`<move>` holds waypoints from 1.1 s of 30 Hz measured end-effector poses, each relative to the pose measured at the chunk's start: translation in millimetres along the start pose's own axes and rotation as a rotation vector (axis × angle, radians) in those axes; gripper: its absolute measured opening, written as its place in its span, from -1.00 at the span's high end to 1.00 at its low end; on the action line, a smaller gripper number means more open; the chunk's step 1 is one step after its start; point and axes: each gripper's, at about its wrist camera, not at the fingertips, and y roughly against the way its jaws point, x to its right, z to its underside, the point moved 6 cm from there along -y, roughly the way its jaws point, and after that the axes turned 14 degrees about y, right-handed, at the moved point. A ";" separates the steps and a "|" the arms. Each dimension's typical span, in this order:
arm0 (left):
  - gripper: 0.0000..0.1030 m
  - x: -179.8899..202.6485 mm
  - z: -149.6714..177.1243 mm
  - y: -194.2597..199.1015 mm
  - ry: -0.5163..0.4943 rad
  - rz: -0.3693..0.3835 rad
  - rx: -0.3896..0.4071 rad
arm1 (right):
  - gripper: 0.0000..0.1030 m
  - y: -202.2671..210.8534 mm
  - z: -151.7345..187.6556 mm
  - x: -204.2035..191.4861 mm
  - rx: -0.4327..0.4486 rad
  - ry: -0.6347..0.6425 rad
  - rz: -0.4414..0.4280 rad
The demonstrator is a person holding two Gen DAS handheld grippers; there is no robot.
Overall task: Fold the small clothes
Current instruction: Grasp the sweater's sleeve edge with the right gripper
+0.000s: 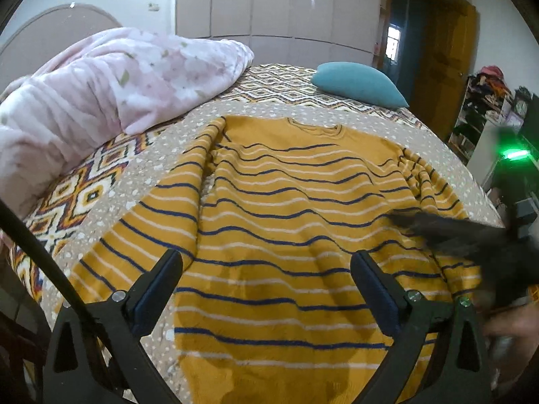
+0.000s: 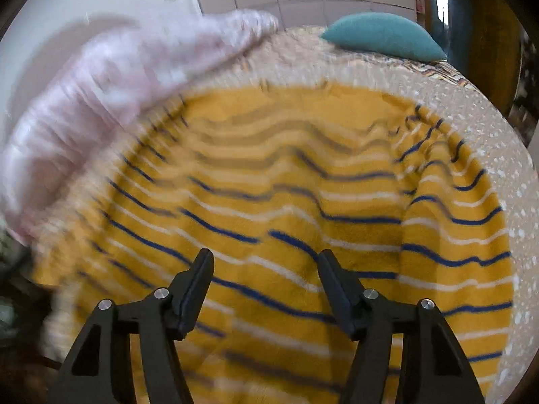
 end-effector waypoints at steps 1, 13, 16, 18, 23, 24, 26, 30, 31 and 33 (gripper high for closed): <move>-0.93 -1.7 -1.0 0.7 0.006 0.001 0.000 | -0.32 17.0 -3.1 5.1 0.038 -0.015 -0.005; -0.93 -0.7 11.2 -18.8 -0.024 -0.019 -0.036 | -0.33 64.0 86.7 137.5 -0.116 -0.263 0.190; -0.93 0.3 12.3 -19.9 -0.025 -0.020 -0.038 | -0.14 49.3 103.4 122.8 -0.153 -0.225 0.181; -0.93 0.1 12.5 -20.3 -0.026 -0.028 -0.034 | 0.69 51.0 103.5 116.6 -0.140 -0.179 0.207; -0.93 -4.5 8.8 -18.7 0.001 -0.030 -0.028 | 0.87 80.8 83.7 146.8 -0.079 -0.215 0.181; -0.93 -5.0 8.0 -17.6 0.007 -0.028 -0.024 | 0.87 88.8 79.5 162.1 -0.082 -0.215 0.247; -0.93 -6.5 5.7 -15.4 0.015 -0.025 -0.019 | 0.87 103.2 72.2 197.4 -0.083 -0.244 0.361; -0.93 -9.3 4.3 -13.1 0.019 -0.022 -0.021 | 0.73 115.2 70.0 265.3 -0.176 -0.307 0.608; -0.93 -13.5 3.1 -11.7 0.025 -0.015 -0.022 | 0.73 117.1 71.3 269.2 -0.183 -0.345 0.607; -0.93 -23.9 1.8 -11.4 0.041 -0.015 -0.024 | 0.63 126.9 67.5 257.0 -0.107 -0.397 0.530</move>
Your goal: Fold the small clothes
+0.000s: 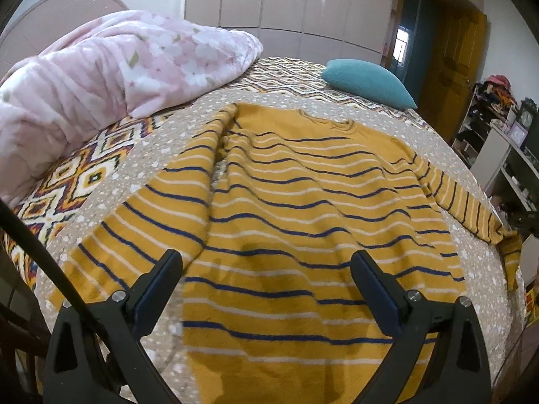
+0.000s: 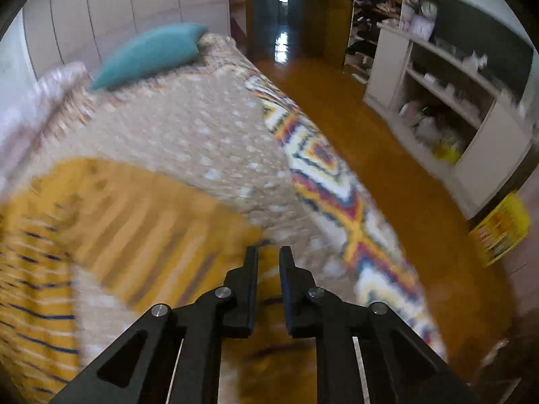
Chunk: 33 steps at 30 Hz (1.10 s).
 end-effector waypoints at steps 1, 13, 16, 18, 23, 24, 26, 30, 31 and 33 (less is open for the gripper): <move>-0.93 -9.9 -1.5 -1.7 0.021 -0.004 -0.008 | 0.44 9.3 4.4 -12.2 0.017 -0.006 -0.074; -0.93 -111.1 -7.7 5.5 0.163 -0.094 0.010 | 0.16 41.8 134.1 -207.3 -0.054 0.267 -0.591; -0.93 -141.3 -18.6 12.6 0.218 -0.144 0.037 | 0.84 42.9 141.2 -229.2 -0.041 0.343 -0.572; -0.93 -161.9 -26.3 16.8 0.252 -0.166 0.050 | 0.84 49.0 147.1 -221.7 -0.038 0.310 -0.593; -0.93 -206.9 -30.1 3.9 0.307 -0.227 0.001 | 0.84 43.3 157.0 -184.0 -0.050 0.241 -0.559; -0.93 -212.2 -28.4 1.2 0.326 -0.228 -0.015 | 0.84 46.7 156.5 -180.6 -0.046 0.236 -0.572; -0.93 -216.8 -24.0 0.7 0.375 -0.204 -0.025 | 0.82 53.6 154.2 -177.6 -0.025 0.230 -0.583; -0.93 -203.3 -21.2 4.6 0.393 -0.149 -0.019 | 0.61 48.5 133.4 -140.3 0.036 0.105 -0.491; -0.93 -197.4 -21.8 6.2 0.385 -0.138 -0.014 | 0.43 41.9 127.0 -125.6 0.040 0.054 -0.471; -0.93 -184.0 -23.5 9.7 0.372 -0.115 -0.006 | 0.12 24.0 113.8 -92.3 0.048 -0.077 -0.443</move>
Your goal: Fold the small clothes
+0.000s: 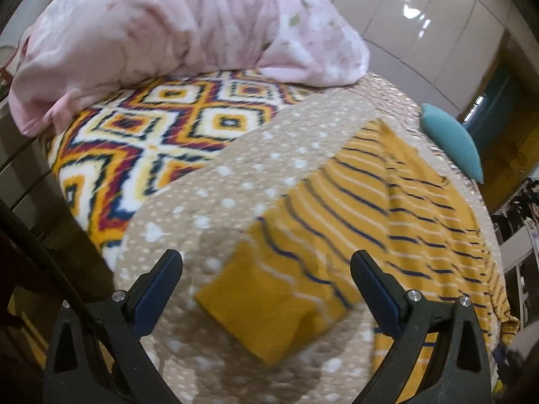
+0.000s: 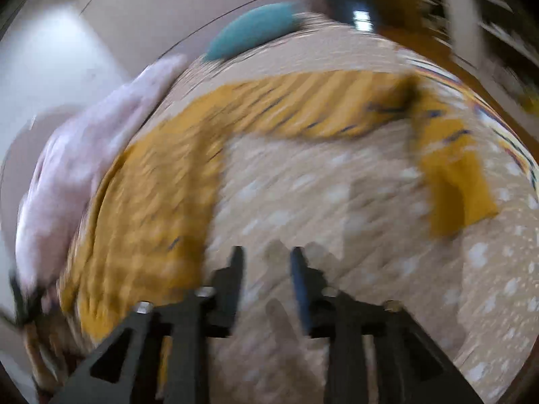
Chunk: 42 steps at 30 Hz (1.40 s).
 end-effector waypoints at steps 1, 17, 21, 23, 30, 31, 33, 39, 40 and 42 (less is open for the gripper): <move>-0.93 7.3 2.3 2.9 -0.009 0.016 0.001 | 0.05 -1.0 -5.4 17.3 0.017 -0.060 0.011; -0.93 65.8 36.1 3.0 -0.109 0.078 -0.066 | 0.04 -2.0 -72.1 128.3 0.214 -0.545 -0.056; -0.93 69.5 35.9 7.6 -0.120 0.091 -0.058 | 0.89 10.6 -85.6 163.9 0.226 -0.550 0.053; -0.93 68.4 34.2 9.7 -0.113 0.097 -0.050 | 0.89 34.2 -101.6 176.1 0.282 -0.521 0.148; -0.93 60.8 32.5 6.6 -0.069 0.135 -0.064 | 0.89 44.3 -173.6 118.5 0.257 -0.249 0.252; -0.93 59.1 32.0 7.4 -0.066 0.142 -0.063 | 0.89 34.8 -186.0 98.5 0.239 -0.198 0.264; -0.93 53.6 29.2 9.6 -0.057 0.151 -0.055 | 0.89 16.8 -200.2 53.3 0.214 -0.085 0.266; -0.93 21.6 8.0 19.1 0.016 0.168 -0.010 | 0.89 -66.9 -219.7 -153.4 0.137 0.390 0.170; -0.93 16.6 5.6 20.7 0.026 0.168 -0.004 | 0.89 -85.7 -212.6 -191.0 0.111 0.468 0.134; -0.93 1.9 -0.1 23.6 0.046 0.154 0.015 | 0.89 -127.4 -191.6 -259.3 0.042 0.609 0.076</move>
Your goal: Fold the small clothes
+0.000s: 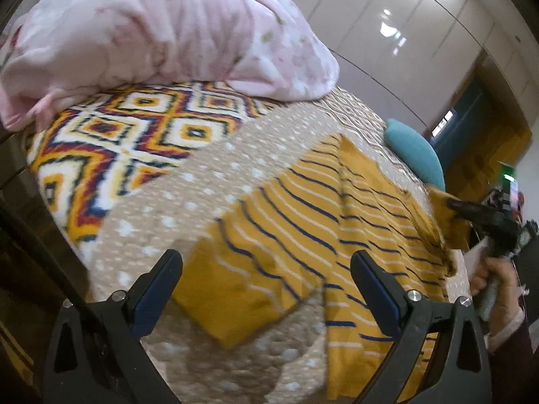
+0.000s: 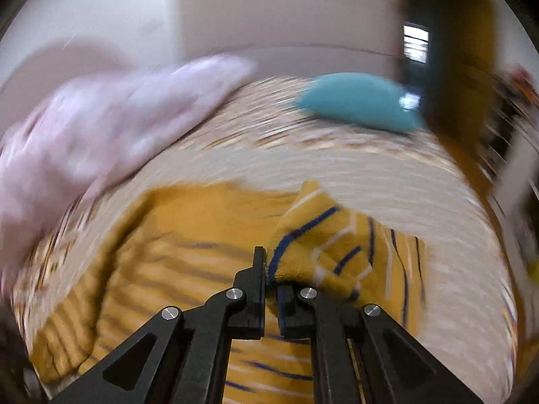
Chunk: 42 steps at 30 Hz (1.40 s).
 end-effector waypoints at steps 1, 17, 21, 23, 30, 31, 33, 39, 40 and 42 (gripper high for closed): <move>-0.93 -7.3 -2.7 2.3 0.007 -0.012 0.011 | 0.89 -17.1 -2.5 -31.1 -0.022 0.071 -0.020; -0.93 -42.9 -6.5 5.1 0.043 -0.064 0.045 | -0.09 -81.6 35.0 -204.1 -0.043 0.889 0.348; -0.93 -33.4 -1.6 9.6 0.025 -0.045 0.035 | -0.11 -89.6 52.4 -226.0 -0.046 1.154 0.509; -0.93 -32.3 -2.4 12.6 0.025 -0.041 0.038 | -0.11 -85.2 48.9 -221.4 -0.084 1.093 0.455; -0.93 -41.4 -5.9 13.4 0.045 -0.043 0.044 | -0.23 -14.9 41.7 -155.1 -0.157 0.478 -0.179; -0.93 -42.1 -5.8 12.4 0.045 -0.045 0.044 | -0.23 -8.0 43.1 -143.5 -0.146 0.421 -0.206; -0.93 -42.2 -5.1 10.5 0.044 -0.046 0.040 | -0.23 -3.0 42.0 -111.8 -0.131 0.309 -0.190; -0.93 -37.3 -1.9 11.6 0.032 -0.042 0.036 | -0.23 -39.6 34.2 -67.8 -0.172 0.151 -0.125; -0.93 -37.2 -2.3 12.1 0.036 -0.039 0.035 | -0.23 -43.0 36.9 -66.7 -0.179 0.141 -0.113; -0.93 -37.9 -3.0 12.1 0.041 -0.033 0.034 | -0.16 -61.3 41.3 -62.8 -0.225 0.112 -0.104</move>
